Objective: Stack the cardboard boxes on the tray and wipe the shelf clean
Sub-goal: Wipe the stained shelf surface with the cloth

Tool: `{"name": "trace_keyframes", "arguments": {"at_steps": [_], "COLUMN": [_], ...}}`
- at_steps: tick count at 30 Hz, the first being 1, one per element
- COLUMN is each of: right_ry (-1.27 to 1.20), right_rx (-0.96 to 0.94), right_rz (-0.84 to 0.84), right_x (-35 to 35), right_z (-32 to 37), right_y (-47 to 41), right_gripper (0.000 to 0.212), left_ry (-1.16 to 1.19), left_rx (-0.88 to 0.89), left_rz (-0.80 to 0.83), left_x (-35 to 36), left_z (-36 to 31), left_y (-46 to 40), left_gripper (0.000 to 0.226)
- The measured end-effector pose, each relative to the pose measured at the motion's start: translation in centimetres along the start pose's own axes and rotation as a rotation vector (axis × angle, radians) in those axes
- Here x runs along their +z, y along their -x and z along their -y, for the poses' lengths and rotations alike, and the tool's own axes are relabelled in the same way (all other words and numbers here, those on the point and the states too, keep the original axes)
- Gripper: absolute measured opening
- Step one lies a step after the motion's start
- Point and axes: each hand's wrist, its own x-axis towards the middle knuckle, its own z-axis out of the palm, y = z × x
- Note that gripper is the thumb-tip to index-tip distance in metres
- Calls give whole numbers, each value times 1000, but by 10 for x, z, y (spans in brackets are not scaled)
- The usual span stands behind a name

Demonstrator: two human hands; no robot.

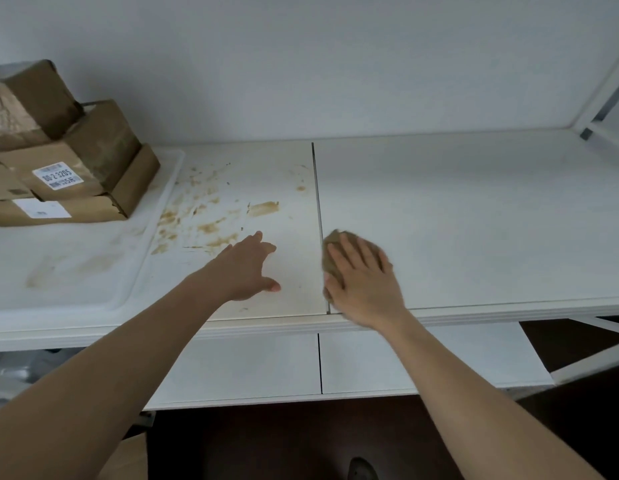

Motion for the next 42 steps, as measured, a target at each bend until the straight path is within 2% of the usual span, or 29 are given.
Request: {"name": "trace_keyframes", "arguments": {"at_steps": [4, 7, 9, 11, 13, 14, 16, 19, 23, 25, 27, 29, 31, 34, 39, 41, 42], "right_ry": [-13, 9, 7, 7, 7, -7, -31, -33, -24, -6, 11, 11, -13, -59, -43, -23, -17], "right_rx": [-240, -387, -308, -81, 78, 92, 7, -227, -475, -422, -210, -12, 46, -55, -416, -456, -413], "right_rz": [29, 96, 84, 36, 21, 21, -1, -11, 78, 37, -1, 62, 81, 74, 106, 123, 105], "right_x": [4, -2, -5, -6, -4, -1, 7, 12, 9, 6, 2, -1, 3, 9, 9, 4, 2], "right_z": [30, 9, -13, -27, -19, -8, 19, 49, 38, 16, -5, -8, 10, 42, 56, 38, 26], "right_y": [21, 22, 10, -4, -14, -15, -10, 11, 22, 6, -13, -29, -37, -32, 0, -7, -16], "right_gripper": [73, 71, 72, 70, 63, 61, 66, 67, 65, 67, 62, 57, 58, 59, 64, 67, 67], "left_ry": [5, 2, 11, 22, 19, 17, 9, 7, 27, 37, 57, 69, 68, 55, 69, 72, 74], "left_rx": [-5, 6, 5, -2, -13, -20, -35, -50, -75, -86, -117, -162, -212, -258, -272, -259, -252], "left_rz": [-30, -47, -59, -66, -75, -77, -83, -79, -69, -65, -66, -64, -36, 9, 4, -7, -16], "left_x": [1, -1, -4, -5, -6, -6, -5, -3, -8, -15, -21, -24, -25, -22, -22, -25, -27], "left_z": [0, -2, 1, 6, 12, 15, 18, 19, 23, 32, 46, 63, 76, 84, 81, 81, 82], "left_y": [-2, -1, 1, 4, 8, 9, 8, 4, 1, 4, 9, 14, 18, 21, 15, 12, 12], "left_gripper": [71, 70, 70, 70, 69, 68, 65, 61, 61, 65, 72, 83, 95, 105, 104, 104, 103]}}
